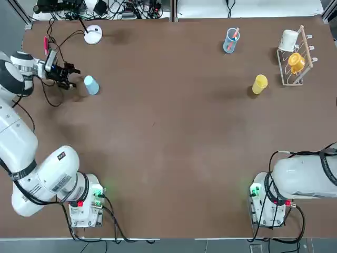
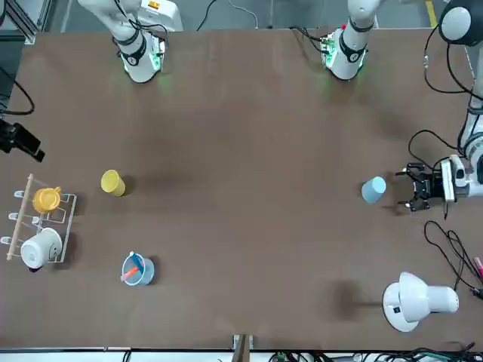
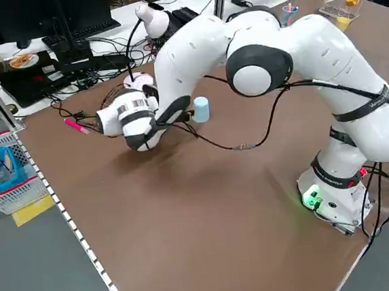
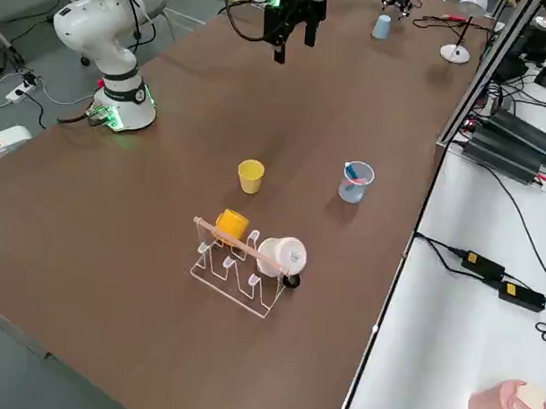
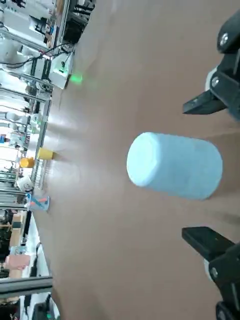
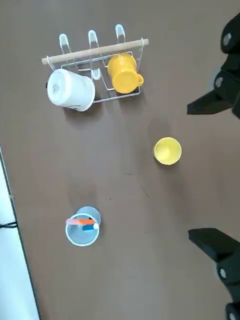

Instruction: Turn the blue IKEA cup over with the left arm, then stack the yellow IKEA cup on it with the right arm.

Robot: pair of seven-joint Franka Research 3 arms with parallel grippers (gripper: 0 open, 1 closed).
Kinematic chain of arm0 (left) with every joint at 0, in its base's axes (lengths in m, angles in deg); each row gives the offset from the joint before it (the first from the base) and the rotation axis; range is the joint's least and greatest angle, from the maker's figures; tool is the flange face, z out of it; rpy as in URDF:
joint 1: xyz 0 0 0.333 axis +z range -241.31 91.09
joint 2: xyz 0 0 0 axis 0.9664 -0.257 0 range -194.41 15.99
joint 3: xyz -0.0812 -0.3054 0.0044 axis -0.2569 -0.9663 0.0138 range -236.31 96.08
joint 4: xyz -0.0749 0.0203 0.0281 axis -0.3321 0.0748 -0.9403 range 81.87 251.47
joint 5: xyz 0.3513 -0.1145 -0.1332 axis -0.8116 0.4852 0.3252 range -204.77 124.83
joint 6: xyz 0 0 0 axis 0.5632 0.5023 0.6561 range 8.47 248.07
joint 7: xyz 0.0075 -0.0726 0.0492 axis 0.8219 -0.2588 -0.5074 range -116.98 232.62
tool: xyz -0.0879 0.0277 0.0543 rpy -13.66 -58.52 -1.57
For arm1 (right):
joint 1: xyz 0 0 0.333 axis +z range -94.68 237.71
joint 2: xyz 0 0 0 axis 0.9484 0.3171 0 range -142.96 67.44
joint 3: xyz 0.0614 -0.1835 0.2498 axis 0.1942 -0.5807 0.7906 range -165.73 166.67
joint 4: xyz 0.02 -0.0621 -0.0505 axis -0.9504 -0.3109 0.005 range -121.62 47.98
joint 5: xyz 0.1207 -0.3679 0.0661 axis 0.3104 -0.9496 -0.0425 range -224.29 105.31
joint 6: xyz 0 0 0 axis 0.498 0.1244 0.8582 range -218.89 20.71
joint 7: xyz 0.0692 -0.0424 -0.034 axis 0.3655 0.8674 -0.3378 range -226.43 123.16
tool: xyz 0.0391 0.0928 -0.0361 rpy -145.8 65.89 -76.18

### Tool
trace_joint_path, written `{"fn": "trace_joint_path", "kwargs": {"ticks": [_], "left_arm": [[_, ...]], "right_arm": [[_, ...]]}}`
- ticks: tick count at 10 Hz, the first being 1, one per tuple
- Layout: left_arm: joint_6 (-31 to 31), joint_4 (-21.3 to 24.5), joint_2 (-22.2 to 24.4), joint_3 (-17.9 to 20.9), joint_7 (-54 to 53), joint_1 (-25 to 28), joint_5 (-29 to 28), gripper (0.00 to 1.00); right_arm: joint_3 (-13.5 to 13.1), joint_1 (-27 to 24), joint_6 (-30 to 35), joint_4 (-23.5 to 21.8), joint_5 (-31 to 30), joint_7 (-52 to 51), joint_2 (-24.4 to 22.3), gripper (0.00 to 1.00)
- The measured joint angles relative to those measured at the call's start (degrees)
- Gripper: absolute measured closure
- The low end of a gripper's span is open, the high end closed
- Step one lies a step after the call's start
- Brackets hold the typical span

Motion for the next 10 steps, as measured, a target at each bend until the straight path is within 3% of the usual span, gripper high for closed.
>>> {"fn": "trace_joint_path", "kwargs": {"ticks": [3,10], "left_arm": [[2.61,3.24,-0.62,-0.58,-4.77,-0.05,1.93,0.01],[5.64,3.64,-3.92,-1.9,-6.45,-2.44,6.5,0.01]], "right_arm": [[0.0,0.09,0.15,-0.04,0.01,0.0,-0.01,0.0],[-0.04,0.05,-0.01,-0.04,0.03,0.0,-0.28,0.0]]}}
